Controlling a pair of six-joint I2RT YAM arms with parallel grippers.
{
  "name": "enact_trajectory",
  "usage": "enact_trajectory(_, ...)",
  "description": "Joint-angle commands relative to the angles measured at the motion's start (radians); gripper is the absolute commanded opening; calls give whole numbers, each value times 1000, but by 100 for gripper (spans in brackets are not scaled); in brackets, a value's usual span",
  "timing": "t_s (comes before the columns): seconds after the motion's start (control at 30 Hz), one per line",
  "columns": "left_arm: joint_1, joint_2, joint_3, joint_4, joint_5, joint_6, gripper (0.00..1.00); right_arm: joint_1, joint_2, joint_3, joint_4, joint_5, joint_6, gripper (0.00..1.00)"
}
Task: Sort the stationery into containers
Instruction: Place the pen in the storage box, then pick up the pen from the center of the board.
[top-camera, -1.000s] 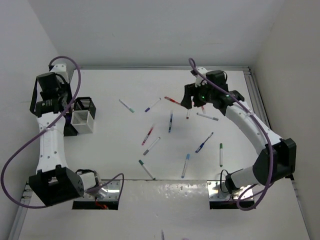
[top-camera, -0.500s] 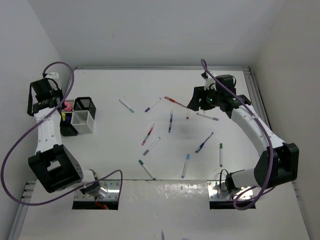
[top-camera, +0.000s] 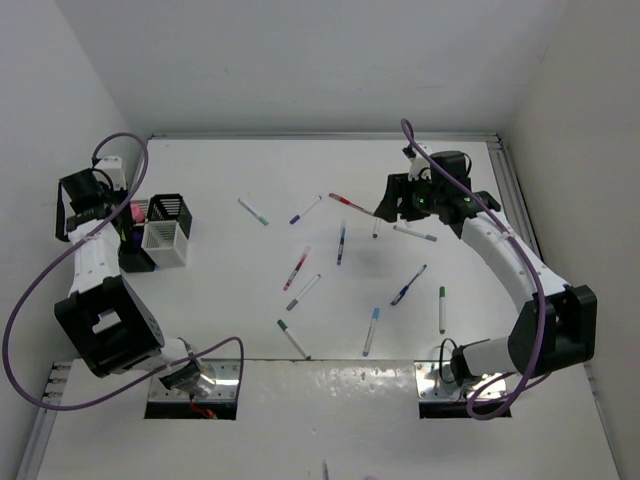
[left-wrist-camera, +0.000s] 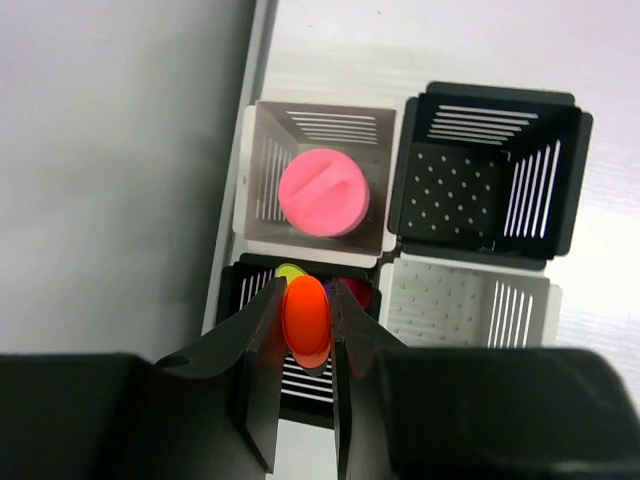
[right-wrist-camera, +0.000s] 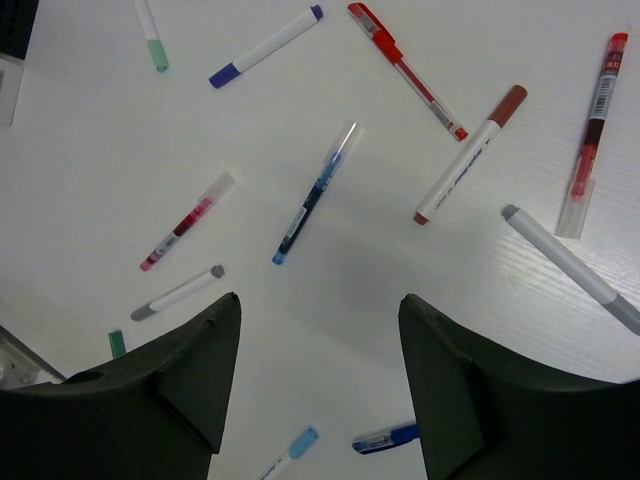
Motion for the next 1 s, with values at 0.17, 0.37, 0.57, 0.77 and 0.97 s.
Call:
enact_trajectory(0.17,36,-17,50,-88,105,41,58,30,49,46,56,37,-14,67)
enact_trajectory(0.37,41,-36,111,-135,174,35,68,83,144,122,46,74,-95,67)
enact_trajectory(0.57,-3,-146,155,-187,467,81,64,184,248,167,32,112,-162,57)
enact_trajectory(0.77,-94,-217,131,-143,399,-23,63,333,397,228,41,239,58,46)
enact_trajectory(0.97,-66,-244,128,-155,381,-86,64,473,558,382,-5,385,283,52)
